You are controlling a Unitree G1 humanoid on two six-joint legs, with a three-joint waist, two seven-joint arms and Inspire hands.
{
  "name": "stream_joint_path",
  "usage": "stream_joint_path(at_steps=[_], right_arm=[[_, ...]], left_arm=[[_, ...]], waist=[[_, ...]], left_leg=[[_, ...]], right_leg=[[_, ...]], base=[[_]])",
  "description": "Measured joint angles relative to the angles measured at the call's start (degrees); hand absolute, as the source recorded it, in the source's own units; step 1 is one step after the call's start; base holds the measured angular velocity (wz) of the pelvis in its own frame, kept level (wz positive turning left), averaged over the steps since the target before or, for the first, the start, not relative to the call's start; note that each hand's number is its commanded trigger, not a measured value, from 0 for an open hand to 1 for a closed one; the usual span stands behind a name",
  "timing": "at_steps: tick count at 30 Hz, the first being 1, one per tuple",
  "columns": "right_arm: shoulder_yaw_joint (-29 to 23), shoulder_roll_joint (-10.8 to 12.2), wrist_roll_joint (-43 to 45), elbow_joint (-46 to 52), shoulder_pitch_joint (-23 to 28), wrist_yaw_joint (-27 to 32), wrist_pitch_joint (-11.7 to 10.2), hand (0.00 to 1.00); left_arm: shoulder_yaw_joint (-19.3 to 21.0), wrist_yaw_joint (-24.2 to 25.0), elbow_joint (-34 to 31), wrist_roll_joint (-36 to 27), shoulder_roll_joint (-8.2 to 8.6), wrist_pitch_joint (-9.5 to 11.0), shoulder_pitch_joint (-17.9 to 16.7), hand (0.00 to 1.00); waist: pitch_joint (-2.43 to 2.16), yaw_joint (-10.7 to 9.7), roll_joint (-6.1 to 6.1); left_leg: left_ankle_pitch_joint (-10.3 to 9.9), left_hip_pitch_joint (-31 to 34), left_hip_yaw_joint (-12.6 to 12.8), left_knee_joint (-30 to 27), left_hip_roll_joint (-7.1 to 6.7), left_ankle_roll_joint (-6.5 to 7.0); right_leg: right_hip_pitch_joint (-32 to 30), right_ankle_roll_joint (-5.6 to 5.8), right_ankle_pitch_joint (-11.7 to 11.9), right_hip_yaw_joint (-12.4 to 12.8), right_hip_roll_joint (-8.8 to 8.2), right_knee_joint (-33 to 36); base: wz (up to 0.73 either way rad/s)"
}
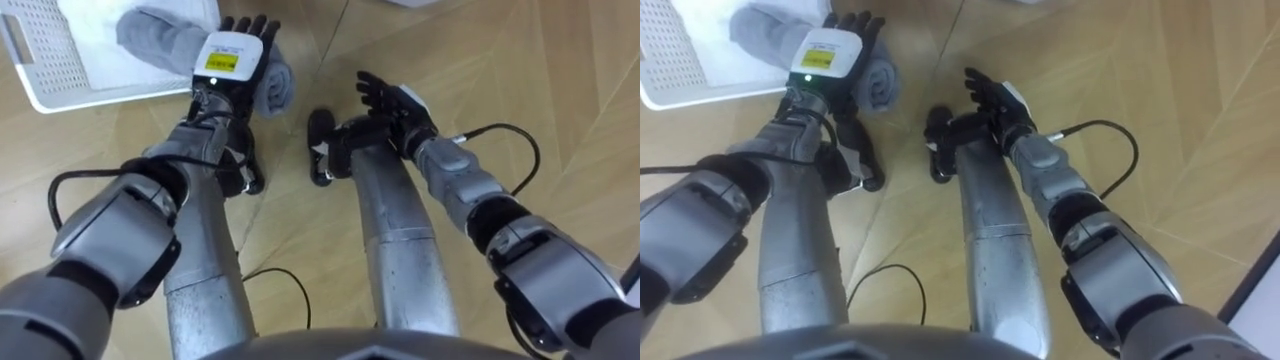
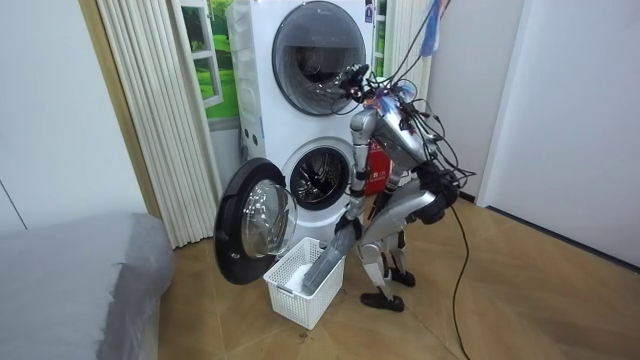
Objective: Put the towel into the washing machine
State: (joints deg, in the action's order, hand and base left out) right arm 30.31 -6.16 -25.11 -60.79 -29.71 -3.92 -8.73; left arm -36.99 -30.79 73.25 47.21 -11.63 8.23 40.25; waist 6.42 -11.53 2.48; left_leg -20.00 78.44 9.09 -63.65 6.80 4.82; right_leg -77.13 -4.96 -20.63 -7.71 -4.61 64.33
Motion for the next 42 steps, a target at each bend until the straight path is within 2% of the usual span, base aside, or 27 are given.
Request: stream_joint_path(at_steps=[2,5,13,21,24,27,30,31,33,34,38,42], right_arm=[[0.1,0.4,-1.8,-1.3,-0.8,-0.1,0.0,0.0],[0.5,0.5,-2.7,-1.5,-1.1,-1.1,0.0,0.0],[1.1,0.5,-4.8,-2.7,-1.8,-2.2,-0.1,0.0],[2.2,0.3,-3.8,-3.5,0.3,-2.7,0.0,0.0],[2.2,0.3,-3.5,-3.5,1.7,-2.3,0.0,0.0],[2.2,0.0,-1.8,-4.2,2.9,-1.8,0.1,0.0],[2.3,-0.3,-0.6,-4.2,4.5,-1.7,0.0,0.0],[2.3,-0.4,0.4,-4.1,4.9,-1.4,0.0,0.0],[2.3,-0.7,2.3,-4.0,5.5,-1.0,0.0,0.0],[2.2,-0.9,3.4,-3.9,5.8,-0.7,0.0,0.0],[2.1,-1.0,6.7,-3.1,5.2,0.1,-0.1,0.0],[2.5,-1.0,7.3,-2.9,4.9,0.2,0.0,0.0]], left_arm=[[-0.3,0.0,0.0,-0.4,-0.44,0.3,0.3,1.0],[-0.5,0.1,0.2,-0.4,-0.84,0.4,0.3,1.0],[-1.3,0.6,0.6,-0.4,-1.15,0.5,0.6,1.0],[-1.3,2.6,0.7,-0.4,0.29,0.6,-0.6,1.0],[-1.2,2.6,0.7,-0.5,0.87,0.6,-1.7,1.0],[-0.9,2.4,0.7,-0.9,1.63,0.6,-2.6,1.0],[0.4,1.4,0.2,-2.7,2.02,1.3,-4.0,1.0],[1.0,0.6,0.2,-3.7,2.09,1.8,-4.7,1.0],[2.3,-0.5,0.2,-5.7,2.29,2.5,-5.2,1.0],[3.7,-1.3,0.2,-6.3,2.24,3.0,-5.2,1.0],[9.1,-5.8,-0.4,-7.9,1.88,3.4,-5.2,1.0],[9.8,-7.4,-2.1,-12.7,1.64,3.7,-5.3,1.0]], waist=[[0.14,0.0,0.57],[0.04,0.3,1.39],[0.01,0.5,1.51],[-0.03,1.1,1.42],[-0.05,1.5,1.25],[-0.06,3.0,0.97],[-0.23,4.6,0.15],[-0.33,5.1,-0.38],[-0.43,5.6,-0.7],[-0.48,5.7,-0.75],[-0.64,5.8,-0.82],[-0.67,5.8,-0.78]], left_leg=[[-0.1,0.0,0.0,0.1,0.06,-0.04],[-0.2,0.0,0.0,0.1,0.41,-0.1],[-0.4,-0.3,0.0,0.1,0.46,-0.03],[-0.3,-6.1,0.0,2.3,0.27,-0.15],[0.1,-9.8,0.1,5.0,-0.55,-0.33],[0.4,-13.8,0.2,7.4,-0.6,-0.36],[0.6,-18.5,0.2,10.5,-0.79,-0.77],[0.8,-20.6,0.1,11.8,-1.03,-0.96],[1.6,-23.9,0.1,14.6,-1.99,-1.14],[2.1,-25.8,0.0,16.4,-2.7,-1.27],[3.2,-29.6,-0.2,19.0,-3.72,-1.75],[3.5,-31.9,-0.6,20.0,-3.57,-1.98]], right_leg=[[0.0,0.0,0.0,0.0,0.14,-0.2],[0.1,0.0,0.0,0.0,0.51,-0.5],[0.6,0.01,0.0,0.0,0.54,-0.7],[6.5,0.22,0.2,-0.3,0.48,-3.1],[10.0,0.39,0.3,-0.3,0.1,-5.4],[14.2,0.47,0.3,-0.7,0.21,-7.9],[19.1,0.68,0.5,-1.0,0.43,-11.1],[21.3,0.7,0.6,-1.2,0.42,-12.4],[24.3,0.79,0.6,-1.4,-0.18,-14.2],[25.9,0.81,0.6,-1.5,-0.64,-15.2],[29.3,0.83,0.6,-2.0,-1.39,-16.7],[32.3,0.7,0.7,-3.4,-1.43,-18.3]], base=[[-0.04],[-0.05],[0.0],[0.0],[0.07],[0.06],[0.05],[0.11],[0.2],[0.23],[0.15],[0.06]])
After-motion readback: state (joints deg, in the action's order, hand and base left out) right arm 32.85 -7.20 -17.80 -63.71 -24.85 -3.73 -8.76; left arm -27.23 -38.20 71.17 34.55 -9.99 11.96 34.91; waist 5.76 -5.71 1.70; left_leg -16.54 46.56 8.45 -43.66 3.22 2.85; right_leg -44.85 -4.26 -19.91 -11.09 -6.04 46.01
